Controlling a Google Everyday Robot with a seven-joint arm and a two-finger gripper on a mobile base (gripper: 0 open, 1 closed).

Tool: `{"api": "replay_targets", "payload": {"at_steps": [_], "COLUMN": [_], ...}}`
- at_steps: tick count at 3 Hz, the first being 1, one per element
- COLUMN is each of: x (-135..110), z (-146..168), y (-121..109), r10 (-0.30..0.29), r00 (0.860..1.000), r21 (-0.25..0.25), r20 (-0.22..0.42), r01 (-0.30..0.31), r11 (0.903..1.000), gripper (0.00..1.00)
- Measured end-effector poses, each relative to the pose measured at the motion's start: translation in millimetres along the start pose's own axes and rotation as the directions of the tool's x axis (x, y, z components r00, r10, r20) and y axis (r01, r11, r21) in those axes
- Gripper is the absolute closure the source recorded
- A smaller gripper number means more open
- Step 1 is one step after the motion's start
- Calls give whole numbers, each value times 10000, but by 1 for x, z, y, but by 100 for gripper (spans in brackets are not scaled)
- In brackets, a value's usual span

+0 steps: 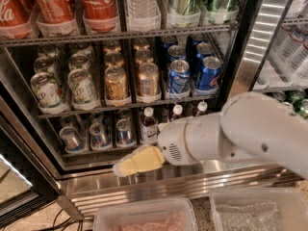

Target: Pick redbull can from bottom shelf of fridge

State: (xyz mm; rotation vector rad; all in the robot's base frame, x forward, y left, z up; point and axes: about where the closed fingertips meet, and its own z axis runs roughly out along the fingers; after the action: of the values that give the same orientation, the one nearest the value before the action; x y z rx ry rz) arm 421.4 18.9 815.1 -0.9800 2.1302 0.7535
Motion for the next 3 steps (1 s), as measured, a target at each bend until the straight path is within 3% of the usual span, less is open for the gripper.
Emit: {"api": "replay_targets", "payload": {"at_steps": [1,2,3], "x": [-13,-24,-36], "z": [31,47,47], "y": [28,37,29], "r10": [904,1896,1831], "r00": [9880,9575,9486], "r21": [-105,395,892], "r20": [1255,2175,2582], "r01": [-897,-2027,-2122], "r11": [9959,9784,9732], "gripper": [0,0,0]}}
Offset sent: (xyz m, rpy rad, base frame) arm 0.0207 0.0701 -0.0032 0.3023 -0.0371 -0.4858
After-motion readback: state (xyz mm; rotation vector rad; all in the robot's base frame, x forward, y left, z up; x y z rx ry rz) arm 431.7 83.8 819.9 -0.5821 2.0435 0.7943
